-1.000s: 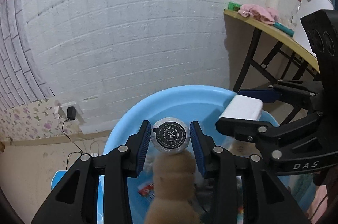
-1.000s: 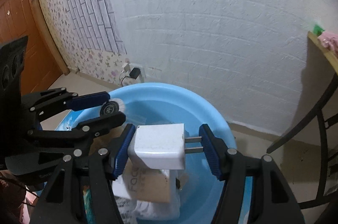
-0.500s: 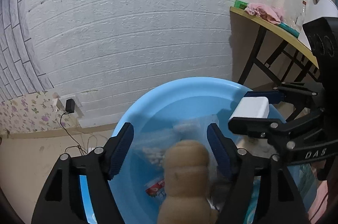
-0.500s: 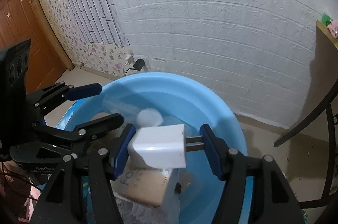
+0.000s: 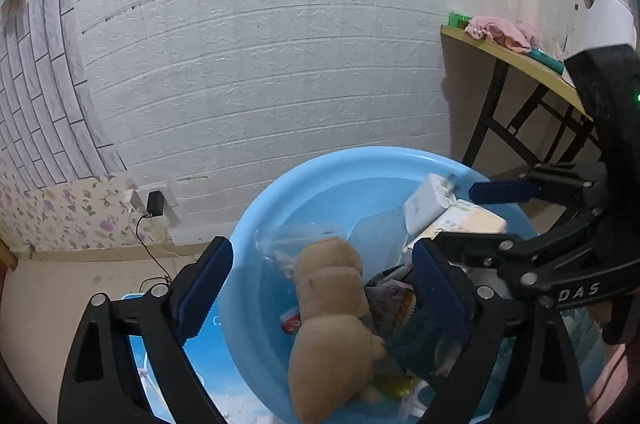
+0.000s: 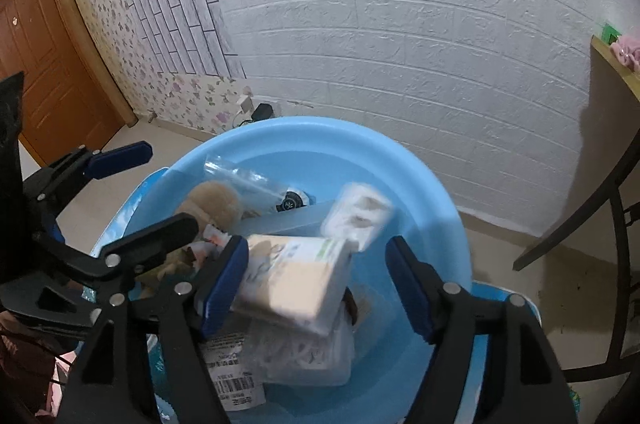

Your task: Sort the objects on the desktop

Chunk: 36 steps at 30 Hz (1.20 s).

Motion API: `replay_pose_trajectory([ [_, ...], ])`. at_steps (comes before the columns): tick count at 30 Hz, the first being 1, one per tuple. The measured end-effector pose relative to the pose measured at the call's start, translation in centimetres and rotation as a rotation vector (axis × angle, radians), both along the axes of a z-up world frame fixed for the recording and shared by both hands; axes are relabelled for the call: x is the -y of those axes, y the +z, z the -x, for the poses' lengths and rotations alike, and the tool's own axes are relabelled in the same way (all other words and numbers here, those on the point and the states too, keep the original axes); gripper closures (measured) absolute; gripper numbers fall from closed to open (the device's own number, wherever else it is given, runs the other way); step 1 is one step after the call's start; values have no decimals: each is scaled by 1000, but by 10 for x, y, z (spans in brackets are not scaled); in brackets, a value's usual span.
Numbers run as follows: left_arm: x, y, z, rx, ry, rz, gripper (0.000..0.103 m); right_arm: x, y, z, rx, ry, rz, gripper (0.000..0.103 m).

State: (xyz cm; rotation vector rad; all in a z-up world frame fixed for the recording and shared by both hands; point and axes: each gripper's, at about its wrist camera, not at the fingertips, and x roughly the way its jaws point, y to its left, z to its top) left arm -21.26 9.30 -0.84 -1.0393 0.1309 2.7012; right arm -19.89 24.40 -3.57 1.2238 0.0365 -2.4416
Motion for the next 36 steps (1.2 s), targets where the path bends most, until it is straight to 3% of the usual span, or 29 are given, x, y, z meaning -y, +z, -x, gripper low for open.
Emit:
replay_pose_trajectory([
  [6,1,7,-11,-11,18,2,0,1,3,-11,-16,-14,-12,32],
  [15,3,24,-33,-46,48,4,0,4,23,-39,-120,-67,-67,24],
  [22,11,43,-58,-82,85,-25,0,4,47,-65,-200,-106,-58,20],
  [30,17,72,-93,-127,139,-56,0,6,69,-98,-233,-165,-27,17],
  [36,18,93,-120,-168,174,0,0,8,86,-123,-284,-191,-50,16],
])
